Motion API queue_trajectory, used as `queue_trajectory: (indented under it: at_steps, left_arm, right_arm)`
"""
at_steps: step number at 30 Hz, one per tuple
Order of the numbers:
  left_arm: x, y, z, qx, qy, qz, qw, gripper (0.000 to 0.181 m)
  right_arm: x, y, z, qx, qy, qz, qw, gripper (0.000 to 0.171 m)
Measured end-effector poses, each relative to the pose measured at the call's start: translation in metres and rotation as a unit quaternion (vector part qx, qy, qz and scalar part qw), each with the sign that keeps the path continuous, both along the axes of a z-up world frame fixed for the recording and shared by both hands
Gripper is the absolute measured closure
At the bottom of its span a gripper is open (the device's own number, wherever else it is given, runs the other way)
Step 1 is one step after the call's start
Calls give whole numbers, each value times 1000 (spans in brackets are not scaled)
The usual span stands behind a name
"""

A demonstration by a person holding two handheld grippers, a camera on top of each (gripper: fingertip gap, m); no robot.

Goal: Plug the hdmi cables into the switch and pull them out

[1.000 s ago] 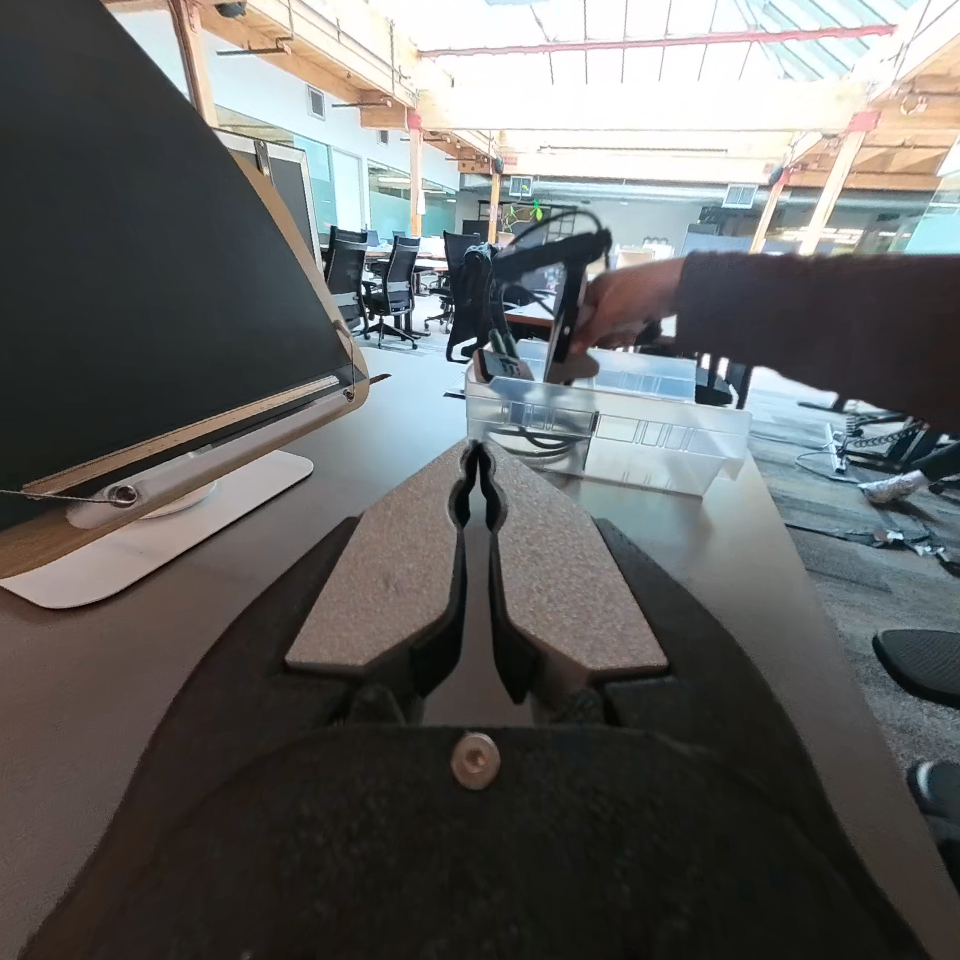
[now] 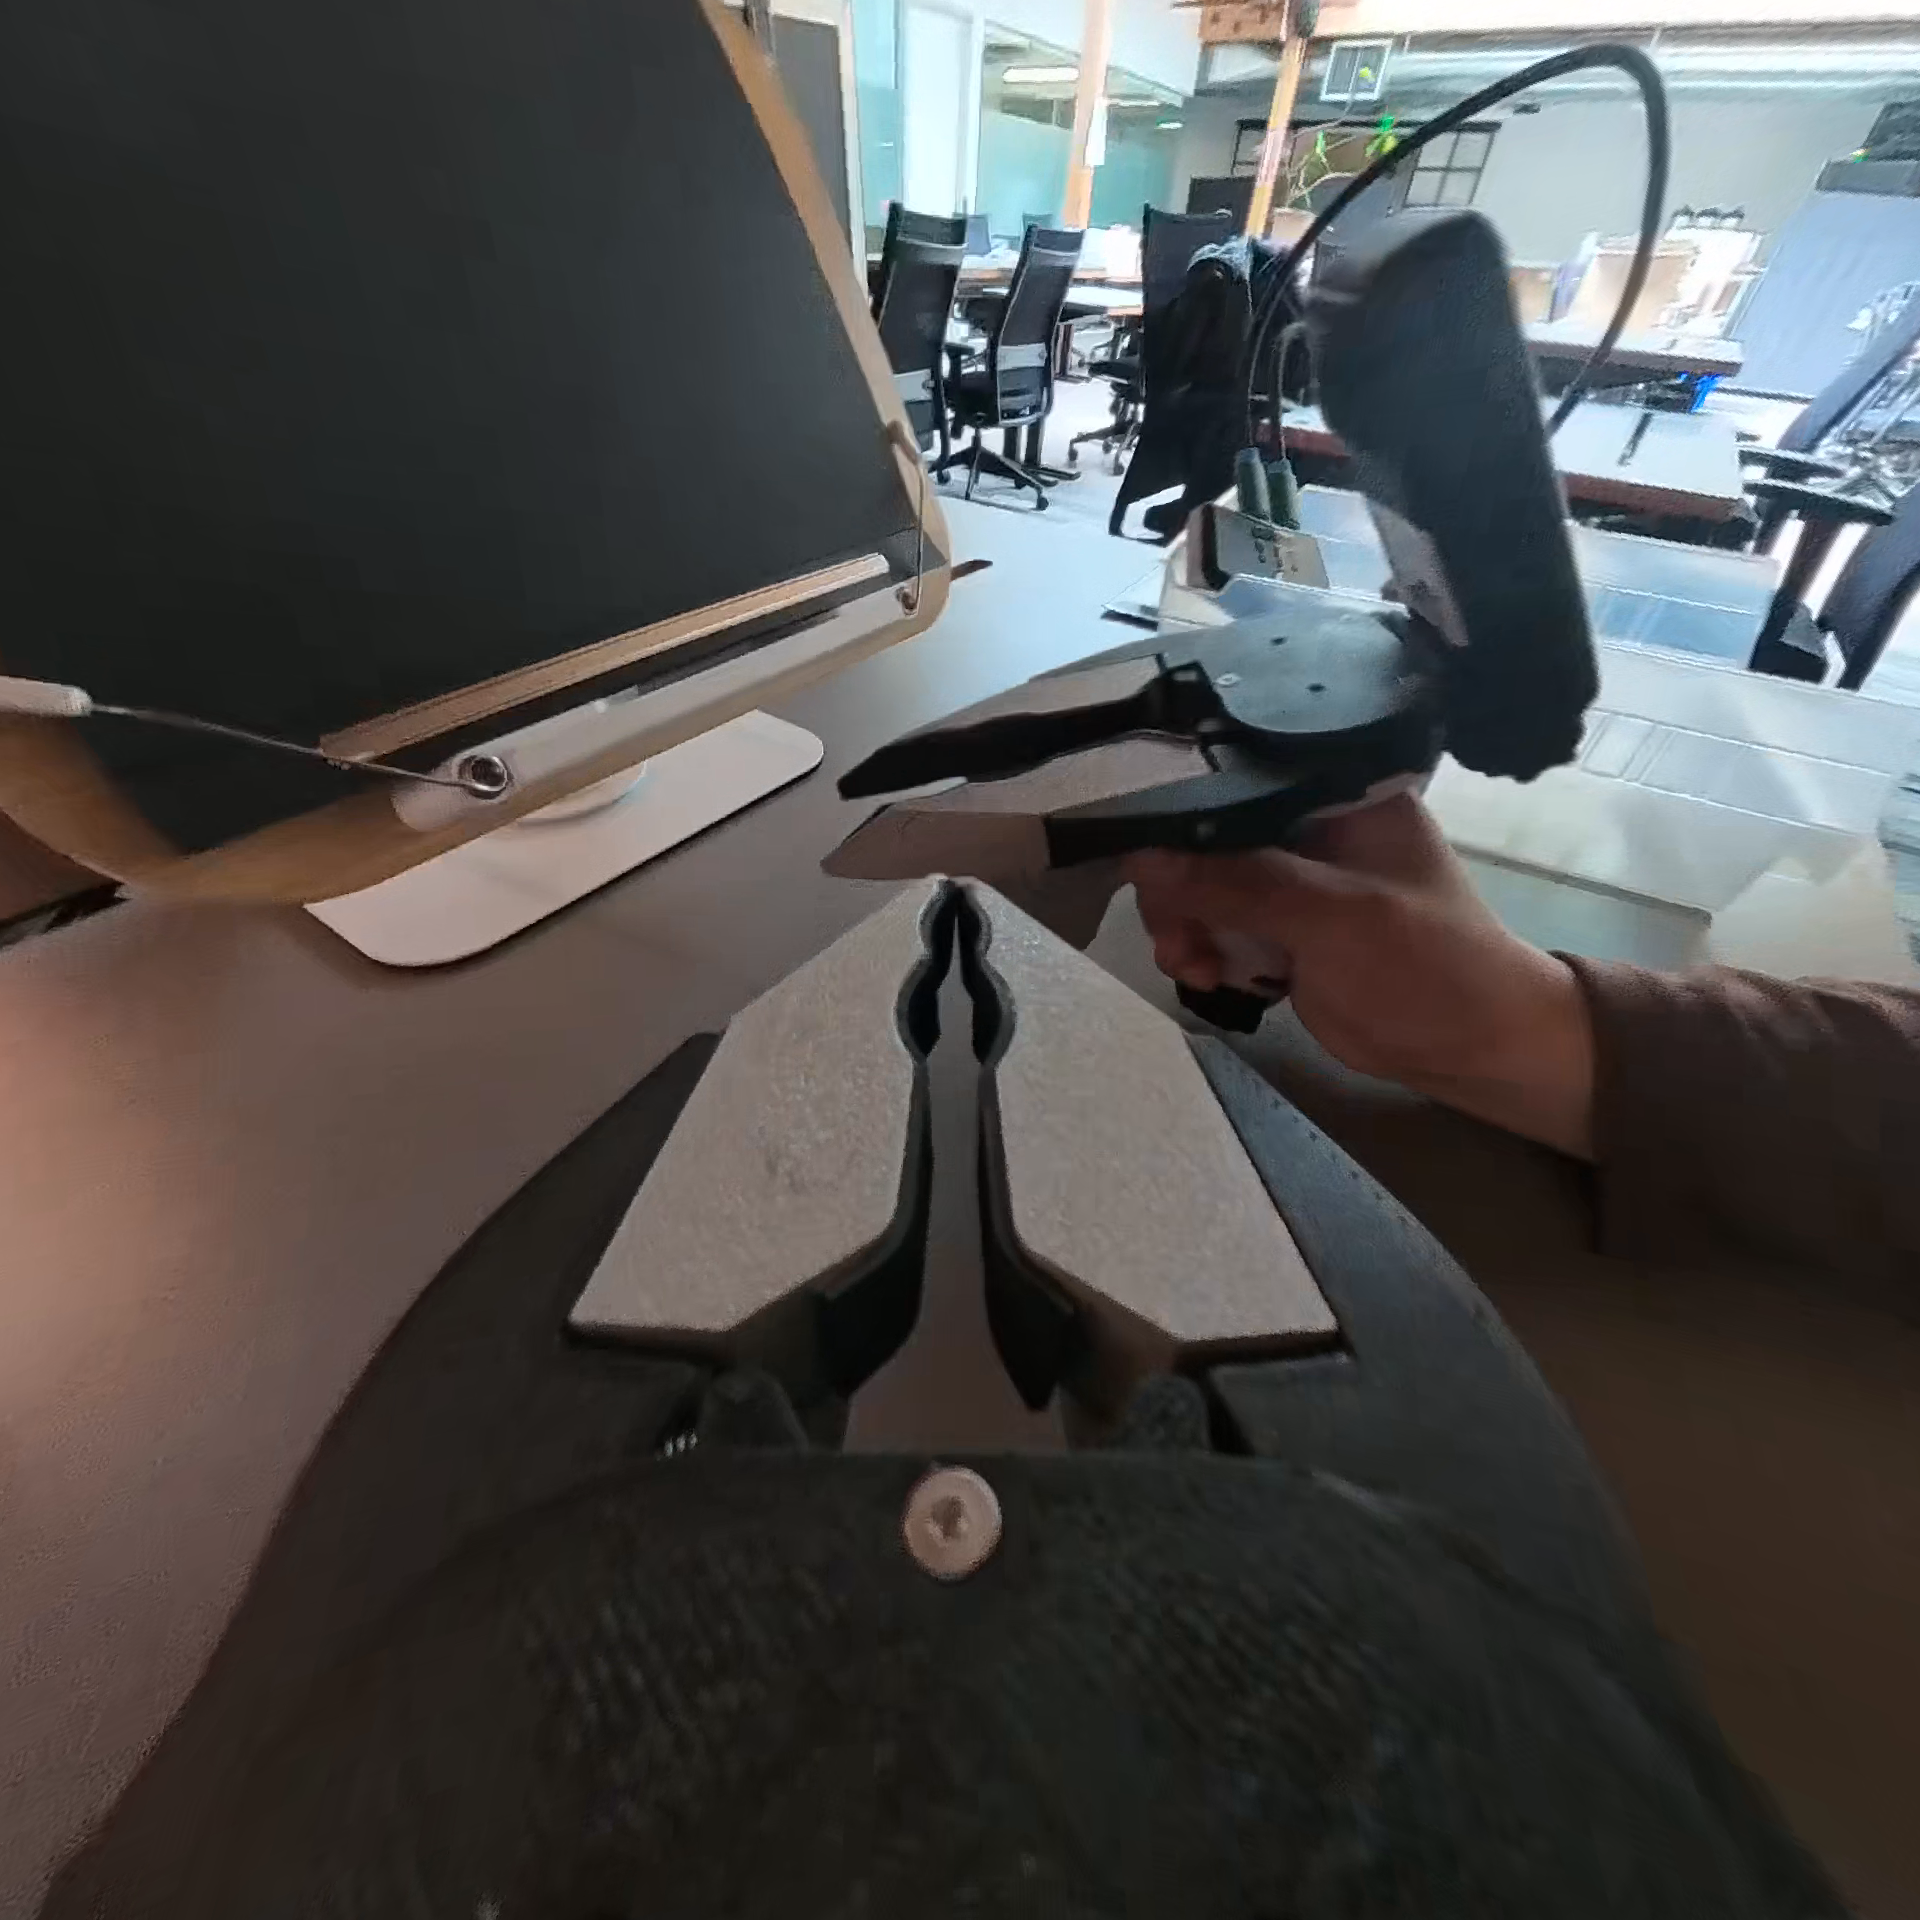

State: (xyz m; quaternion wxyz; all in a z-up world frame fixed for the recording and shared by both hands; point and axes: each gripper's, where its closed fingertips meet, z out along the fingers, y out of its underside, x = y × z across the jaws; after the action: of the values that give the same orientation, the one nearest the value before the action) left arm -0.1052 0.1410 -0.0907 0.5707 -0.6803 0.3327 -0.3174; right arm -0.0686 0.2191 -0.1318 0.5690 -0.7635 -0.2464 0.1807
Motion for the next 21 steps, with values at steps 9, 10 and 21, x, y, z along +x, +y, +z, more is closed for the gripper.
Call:
queue_trajectory:
  at_steps: [9, 10, 21]
  left_arm:
    - [2, 6, -13, -30, -3, 5, 1000, 179]
    - [3, 5, -14, -32, -3, 2, 999, 179]
    - [15, 5, -34, -27, 29, 2, 999, 156]
  right_arm:
    - [-7, -8, -4, -22, 31, 46, 998, 115]
    - [-7, -8, -4, -19, 29, 46, 998, 111]
    - [0, -2, -10, -65, 60, 27, 996, 85]
